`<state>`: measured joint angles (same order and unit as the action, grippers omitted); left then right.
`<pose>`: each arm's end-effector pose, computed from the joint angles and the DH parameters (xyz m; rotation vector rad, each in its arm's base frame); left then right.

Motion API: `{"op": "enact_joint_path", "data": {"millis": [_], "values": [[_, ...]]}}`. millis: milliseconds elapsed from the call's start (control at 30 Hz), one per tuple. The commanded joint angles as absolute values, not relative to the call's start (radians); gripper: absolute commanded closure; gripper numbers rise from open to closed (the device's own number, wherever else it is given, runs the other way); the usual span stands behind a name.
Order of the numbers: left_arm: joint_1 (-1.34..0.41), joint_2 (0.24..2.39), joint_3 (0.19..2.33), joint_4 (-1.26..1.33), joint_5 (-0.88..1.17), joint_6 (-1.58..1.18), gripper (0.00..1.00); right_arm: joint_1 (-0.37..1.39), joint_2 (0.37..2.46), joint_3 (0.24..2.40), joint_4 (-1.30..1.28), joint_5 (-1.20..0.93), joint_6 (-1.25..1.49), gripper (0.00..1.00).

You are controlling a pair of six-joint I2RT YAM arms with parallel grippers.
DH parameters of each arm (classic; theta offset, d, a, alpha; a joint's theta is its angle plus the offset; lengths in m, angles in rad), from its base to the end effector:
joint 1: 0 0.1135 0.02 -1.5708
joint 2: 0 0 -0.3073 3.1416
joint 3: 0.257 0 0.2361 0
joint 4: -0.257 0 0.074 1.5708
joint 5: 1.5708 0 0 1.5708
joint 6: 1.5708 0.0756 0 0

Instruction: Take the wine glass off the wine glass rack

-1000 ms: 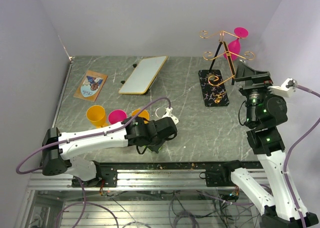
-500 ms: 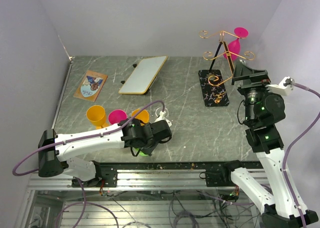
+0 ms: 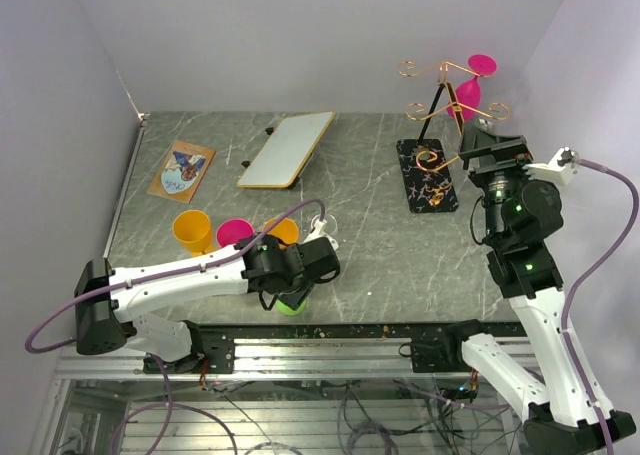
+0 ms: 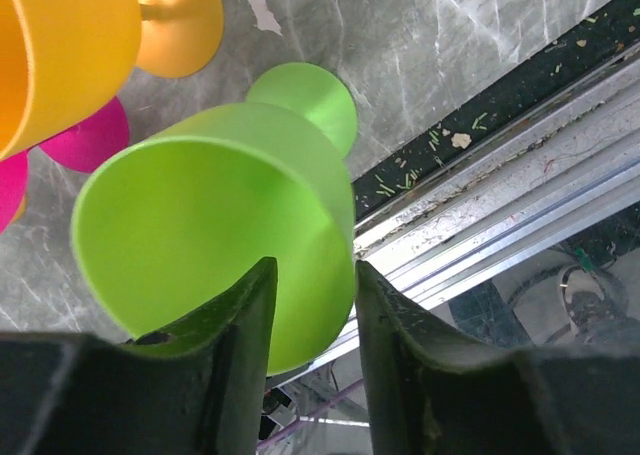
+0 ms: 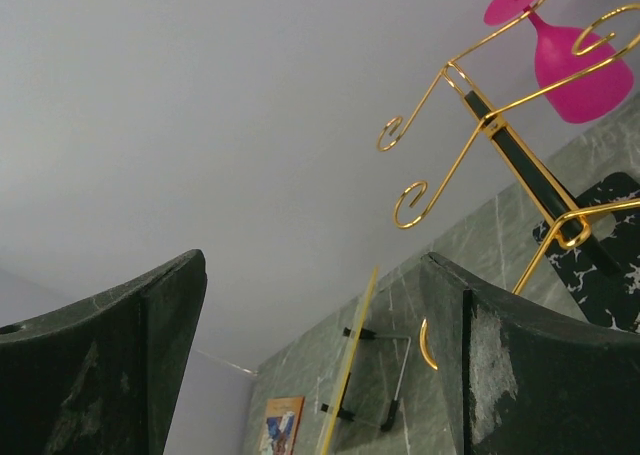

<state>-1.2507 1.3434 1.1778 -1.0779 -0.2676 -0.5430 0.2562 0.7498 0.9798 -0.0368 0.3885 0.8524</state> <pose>0.0923 -0.2149 0.2953 0.8885 2.5801 -0.1228 0.1476 0.0091 0.4611 0.7229 1.2263 0.6536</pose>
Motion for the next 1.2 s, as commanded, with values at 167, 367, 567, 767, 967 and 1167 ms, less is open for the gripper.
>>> {"op": "enact_joint_path", "data": {"millis": [167,367,567,767,967,1167], "values": [[-1.202,1.236,1.268,-1.01,-0.327,-0.483,0.37,0.257,0.751,0.994,-0.078,0.404,0.826,0.14],[-1.143,1.188,1.351,-0.838,-0.323,-0.366,0.3,0.257,0.757,1.026,-0.092,0.414,0.809,0.14],[-1.03,1.163,1.396,-0.492,-0.281,-0.274,0.22,0.256,0.781,1.053,-0.131,0.436,0.759,0.14],[-0.923,1.182,1.423,-0.239,-0.23,-0.274,0.18,0.257,0.846,1.118,-0.174,0.433,0.771,0.15],[-0.837,1.159,1.346,-0.184,-0.171,-0.309,0.19,0.257,0.985,1.234,-0.209,0.431,0.798,0.17],[-0.751,1.063,1.201,-0.098,-0.079,-0.319,0.18,0.251,1.173,1.403,-0.232,0.518,0.776,0.17]]}}
